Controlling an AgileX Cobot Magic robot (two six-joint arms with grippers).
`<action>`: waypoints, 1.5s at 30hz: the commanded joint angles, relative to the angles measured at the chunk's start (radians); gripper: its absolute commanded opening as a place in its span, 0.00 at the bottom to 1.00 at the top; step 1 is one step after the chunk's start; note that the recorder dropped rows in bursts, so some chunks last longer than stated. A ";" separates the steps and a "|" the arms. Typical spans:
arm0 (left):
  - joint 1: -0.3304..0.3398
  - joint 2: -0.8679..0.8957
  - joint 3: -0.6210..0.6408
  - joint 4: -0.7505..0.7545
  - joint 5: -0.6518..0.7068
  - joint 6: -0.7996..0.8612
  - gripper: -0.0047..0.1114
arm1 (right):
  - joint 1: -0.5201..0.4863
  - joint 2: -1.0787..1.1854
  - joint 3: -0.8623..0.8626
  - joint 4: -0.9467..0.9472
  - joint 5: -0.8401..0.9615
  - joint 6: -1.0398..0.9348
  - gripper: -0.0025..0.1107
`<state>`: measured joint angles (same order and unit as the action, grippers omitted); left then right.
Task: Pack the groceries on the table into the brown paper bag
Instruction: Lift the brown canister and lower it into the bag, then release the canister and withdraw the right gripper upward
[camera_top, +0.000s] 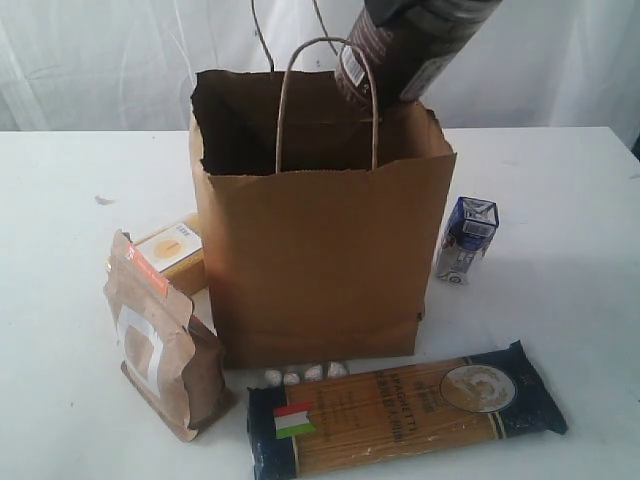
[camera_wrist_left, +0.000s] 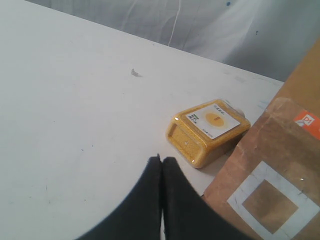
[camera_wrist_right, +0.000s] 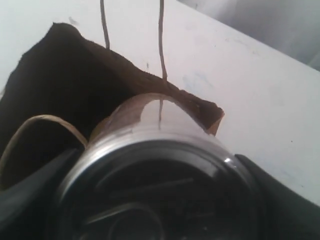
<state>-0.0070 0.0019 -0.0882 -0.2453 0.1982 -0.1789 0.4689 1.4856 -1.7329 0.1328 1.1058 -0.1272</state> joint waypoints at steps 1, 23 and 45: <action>-0.006 -0.002 0.006 -0.008 -0.003 -0.001 0.05 | 0.002 0.025 -0.012 -0.006 -0.030 -0.007 0.02; -0.006 -0.002 0.006 -0.008 -0.003 -0.001 0.05 | 0.043 0.228 -0.010 -0.021 0.074 -0.010 0.61; -0.006 -0.002 0.006 -0.008 -0.003 -0.001 0.05 | 0.059 0.217 -0.116 0.009 0.061 -0.104 0.95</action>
<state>-0.0070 0.0019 -0.0882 -0.2453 0.1982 -0.1789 0.5270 1.7117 -1.8351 0.1367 1.1585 -0.2206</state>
